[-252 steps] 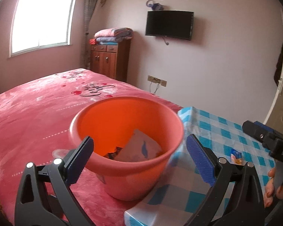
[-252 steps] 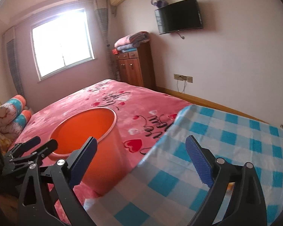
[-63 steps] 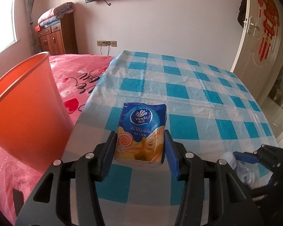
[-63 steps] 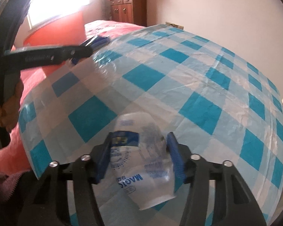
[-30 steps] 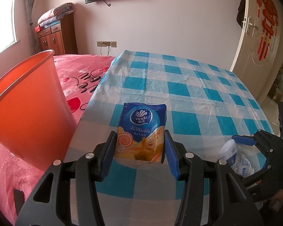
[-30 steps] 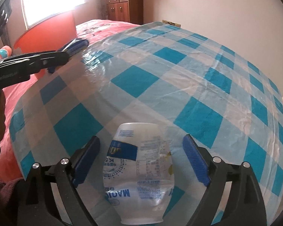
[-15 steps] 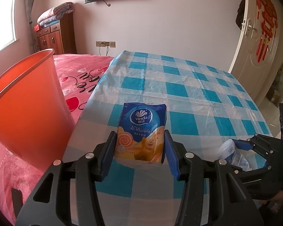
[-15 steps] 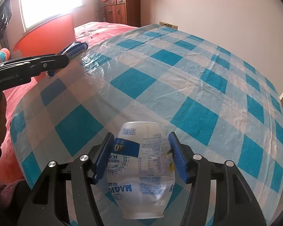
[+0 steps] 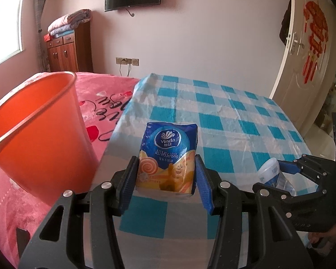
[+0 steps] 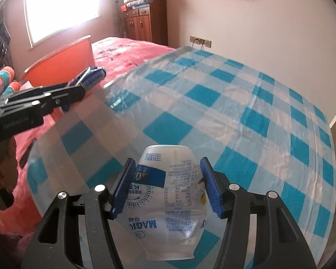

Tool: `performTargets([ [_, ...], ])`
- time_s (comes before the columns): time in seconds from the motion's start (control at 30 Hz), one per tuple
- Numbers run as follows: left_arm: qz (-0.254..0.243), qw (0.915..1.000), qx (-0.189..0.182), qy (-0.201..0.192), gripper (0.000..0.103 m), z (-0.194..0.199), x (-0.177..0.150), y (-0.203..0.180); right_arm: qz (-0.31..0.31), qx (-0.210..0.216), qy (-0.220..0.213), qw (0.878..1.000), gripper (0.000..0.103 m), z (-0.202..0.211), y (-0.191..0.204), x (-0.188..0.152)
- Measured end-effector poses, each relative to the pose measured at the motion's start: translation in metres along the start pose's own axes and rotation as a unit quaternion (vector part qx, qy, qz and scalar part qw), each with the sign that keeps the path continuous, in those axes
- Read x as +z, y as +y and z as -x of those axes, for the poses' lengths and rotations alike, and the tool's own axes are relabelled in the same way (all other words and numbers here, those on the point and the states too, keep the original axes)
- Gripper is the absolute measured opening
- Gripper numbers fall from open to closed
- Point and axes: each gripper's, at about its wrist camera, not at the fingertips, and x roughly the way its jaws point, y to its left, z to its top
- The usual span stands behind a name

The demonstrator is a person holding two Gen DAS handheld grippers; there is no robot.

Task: Collect trash
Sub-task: 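Carry the tissue pack and white bag to the orange bucket and open both grippers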

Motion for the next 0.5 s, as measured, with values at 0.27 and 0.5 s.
performTargets([
  [0.27, 0.009, 0.999, 0.022, -0.037, 0.051, 0.024, 0.021, 0.02, -0.02, 0.05, -0.015, 0.998, 0.06, 0.005, 0.012, 0.042],
  [0.5, 0.017, 0.9958, 0.057, -0.069, 0.051, 0.045, 0.041, 0.046, -0.024, 0.093, -0.031, 0.995, 0.06, 0.004, 0.027, 0.086],
])
